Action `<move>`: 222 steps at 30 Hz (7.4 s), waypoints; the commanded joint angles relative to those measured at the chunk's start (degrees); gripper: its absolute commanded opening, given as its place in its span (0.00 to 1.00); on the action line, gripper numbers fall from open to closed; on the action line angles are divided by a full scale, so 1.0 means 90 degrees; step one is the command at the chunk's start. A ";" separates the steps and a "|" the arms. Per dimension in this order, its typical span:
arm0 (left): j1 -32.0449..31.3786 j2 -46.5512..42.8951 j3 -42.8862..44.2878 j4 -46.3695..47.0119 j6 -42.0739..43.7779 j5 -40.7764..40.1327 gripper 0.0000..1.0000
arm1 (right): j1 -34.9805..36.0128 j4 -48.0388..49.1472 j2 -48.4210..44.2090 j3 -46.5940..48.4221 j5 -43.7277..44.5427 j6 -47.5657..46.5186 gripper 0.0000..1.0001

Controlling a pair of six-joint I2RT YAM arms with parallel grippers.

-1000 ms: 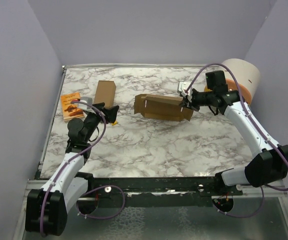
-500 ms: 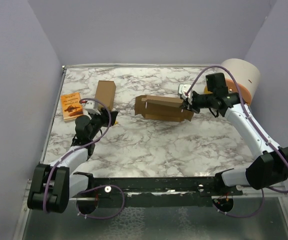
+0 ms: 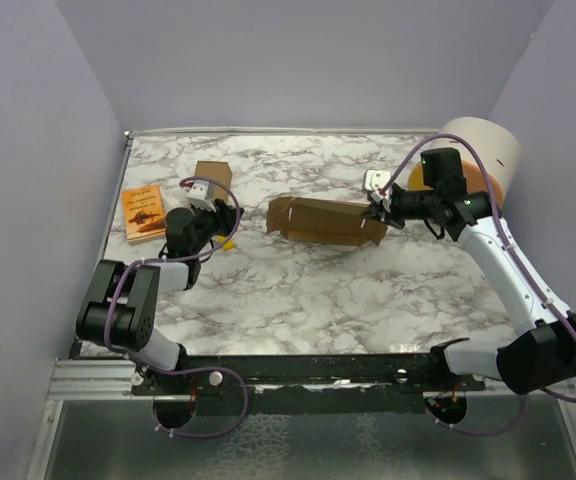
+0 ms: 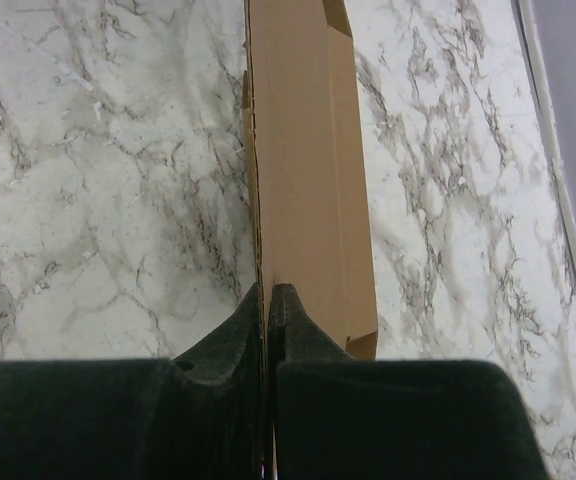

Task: Fold the paper box

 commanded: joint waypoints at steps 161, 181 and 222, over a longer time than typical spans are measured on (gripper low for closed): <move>-0.0481 0.2145 0.2580 0.5453 -0.1978 0.4794 0.04 | 0.0025 -0.2337 0.2702 0.3615 -0.1059 0.0392 0.01; -0.0484 0.2229 0.2535 0.5460 -0.1817 0.4901 0.00 | 0.0026 -0.2530 0.2826 0.3616 -0.0565 0.0052 0.16; 0.0326 0.0109 -0.0805 0.4013 0.0811 0.1080 0.61 | -0.0336 -0.0847 0.0913 0.2168 -0.0479 -0.0512 0.01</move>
